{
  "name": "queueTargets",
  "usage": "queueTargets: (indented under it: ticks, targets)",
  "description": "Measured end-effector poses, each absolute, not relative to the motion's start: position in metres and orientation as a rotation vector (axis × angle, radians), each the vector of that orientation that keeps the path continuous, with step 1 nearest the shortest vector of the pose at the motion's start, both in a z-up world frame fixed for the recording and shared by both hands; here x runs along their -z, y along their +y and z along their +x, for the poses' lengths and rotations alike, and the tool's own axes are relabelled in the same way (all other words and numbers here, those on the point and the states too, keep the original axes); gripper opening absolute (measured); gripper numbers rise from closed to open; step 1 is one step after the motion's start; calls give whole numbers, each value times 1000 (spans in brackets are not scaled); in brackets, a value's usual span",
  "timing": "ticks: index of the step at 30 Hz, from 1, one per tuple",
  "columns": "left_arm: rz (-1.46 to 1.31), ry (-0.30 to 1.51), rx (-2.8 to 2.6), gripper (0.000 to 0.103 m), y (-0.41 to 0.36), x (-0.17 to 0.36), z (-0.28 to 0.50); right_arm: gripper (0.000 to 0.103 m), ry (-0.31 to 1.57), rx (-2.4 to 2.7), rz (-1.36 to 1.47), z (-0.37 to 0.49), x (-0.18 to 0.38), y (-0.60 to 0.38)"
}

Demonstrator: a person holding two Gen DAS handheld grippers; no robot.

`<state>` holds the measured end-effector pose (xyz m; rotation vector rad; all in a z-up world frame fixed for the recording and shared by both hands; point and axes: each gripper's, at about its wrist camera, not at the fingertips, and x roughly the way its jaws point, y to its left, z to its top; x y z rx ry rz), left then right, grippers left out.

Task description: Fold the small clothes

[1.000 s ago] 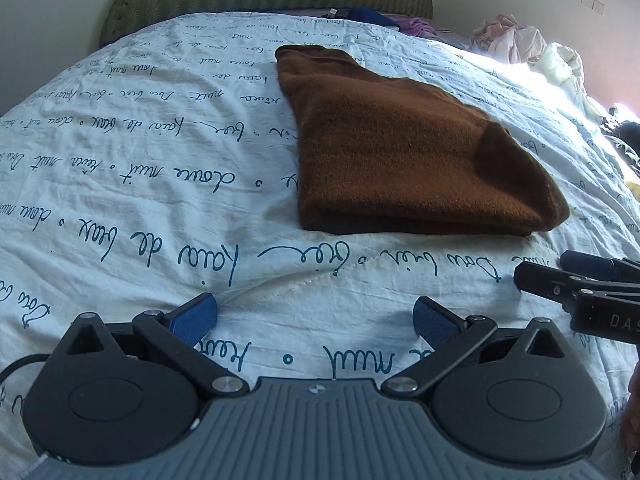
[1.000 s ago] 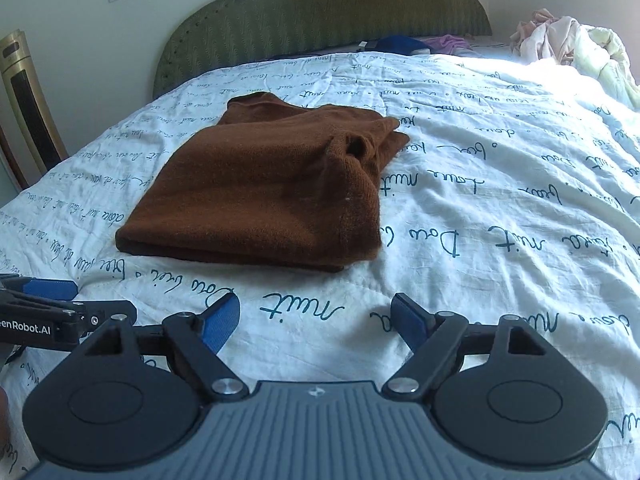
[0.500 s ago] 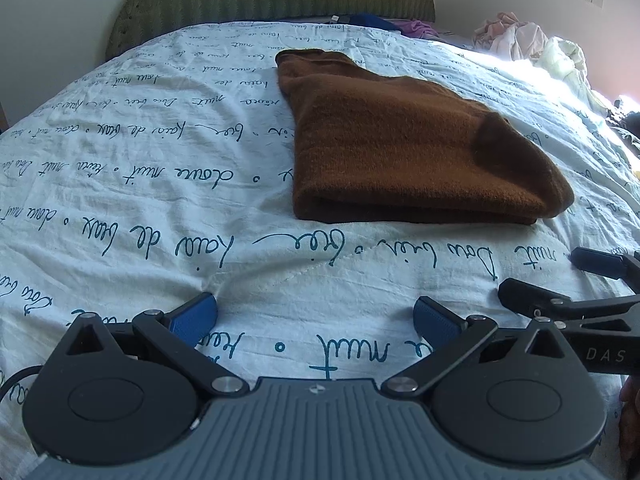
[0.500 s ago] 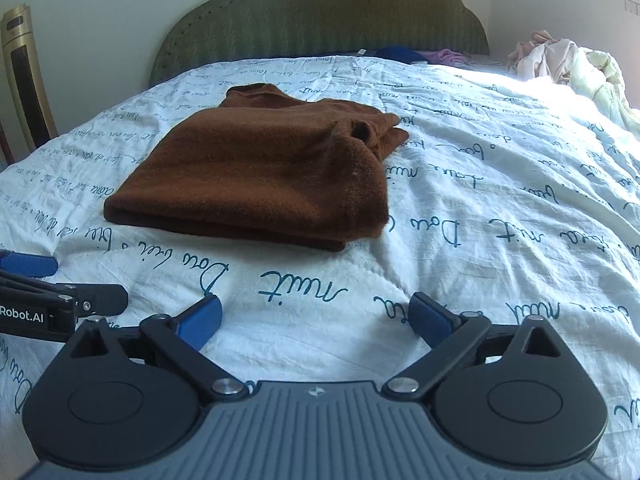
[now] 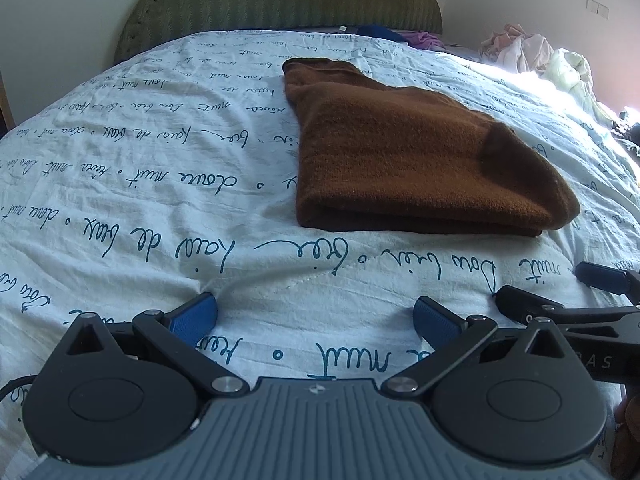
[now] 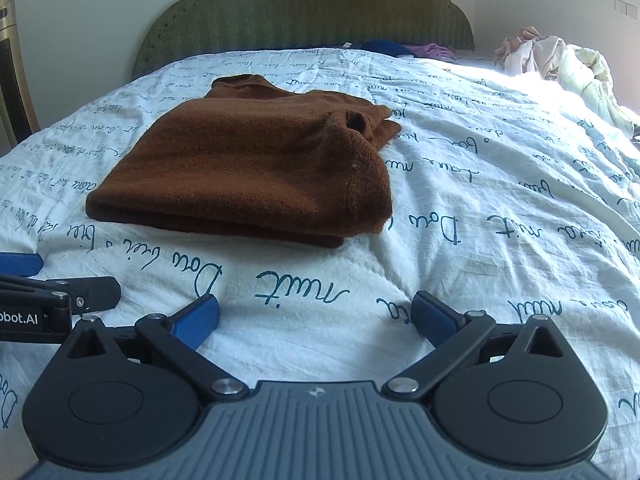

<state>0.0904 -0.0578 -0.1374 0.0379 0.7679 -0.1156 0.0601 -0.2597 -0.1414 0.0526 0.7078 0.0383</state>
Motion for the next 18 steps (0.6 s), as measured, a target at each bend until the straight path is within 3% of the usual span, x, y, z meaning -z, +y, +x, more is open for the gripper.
queueTargets:
  ticks: [18]
  targets:
    - [44,741,95,103,-60,139,87,103,696,-26,55,59,143,-258]
